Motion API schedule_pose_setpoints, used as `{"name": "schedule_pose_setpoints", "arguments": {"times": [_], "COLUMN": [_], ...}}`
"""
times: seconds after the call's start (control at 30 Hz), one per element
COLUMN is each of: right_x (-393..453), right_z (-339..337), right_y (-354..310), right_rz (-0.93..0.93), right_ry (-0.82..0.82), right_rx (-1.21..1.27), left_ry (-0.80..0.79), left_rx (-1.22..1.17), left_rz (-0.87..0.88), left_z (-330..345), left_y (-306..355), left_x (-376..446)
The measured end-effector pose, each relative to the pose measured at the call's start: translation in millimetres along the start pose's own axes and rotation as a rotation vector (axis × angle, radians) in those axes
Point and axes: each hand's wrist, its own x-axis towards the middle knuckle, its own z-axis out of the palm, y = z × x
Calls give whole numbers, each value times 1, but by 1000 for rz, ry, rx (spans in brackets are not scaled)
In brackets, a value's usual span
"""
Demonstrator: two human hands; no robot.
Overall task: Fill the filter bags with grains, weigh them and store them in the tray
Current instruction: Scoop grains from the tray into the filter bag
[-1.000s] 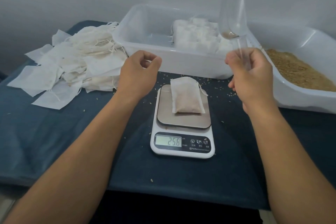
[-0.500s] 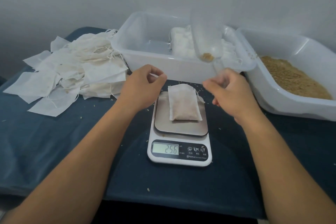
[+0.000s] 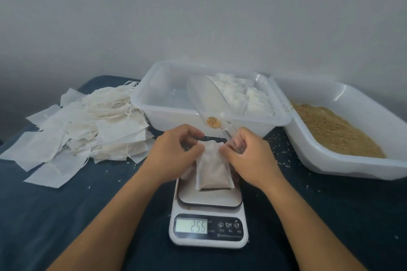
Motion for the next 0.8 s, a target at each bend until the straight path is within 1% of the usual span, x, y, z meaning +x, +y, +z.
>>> {"name": "schedule_pose_setpoints", "arguments": {"times": [0.07, 0.1, 0.17, 0.23, 0.27, 0.33, 0.43, 0.5, 0.6, 0.67, 0.73, 0.8], "right_x": [-2, -4, -8, -11, -13, -14, -13, -11, -5, -3, -2, -1], "right_z": [-6, -10, -18, -24, -27, -30, -34, -37, -42, -47, -49, -50], "right_y": [-5, -8, -15, -21, -22, -22, -23, -25, -21, -18, -16, -15], "right_rz": [-20, -37, -86, -127, -132, -122, -87, -48, -10, 43, 66, 80], "right_ry": [26, 31, 29, 35, 39, 51, 109, 197, 380, 467, 503, 514], "right_rx": [117, 175, 281, 368, 395, 430, 468, 490, 533, 552, 549, 544], "left_ry": [-22, -61, -198, -303, -318, -286, -223, -160, -3, 75, 97, 74], "left_rx": [-88, -168, -313, -343, -339, -311, -271, -203, -3, 84, 175, 271], "left_rz": [48, 61, 75, 97, 110, 159, 203, 210, 236, 235, 232, 208], "left_z": [-2, -3, -6, -8, -8, -8, -12, -21, -36, -43, -44, -40], "left_y": [7, 11, 17, 21, 23, 30, 41, 50, 67, 80, 92, 100], "left_x": [-3, -4, -5, -4, -3, 2, 12, 23, 47, 67, 86, 104]}}
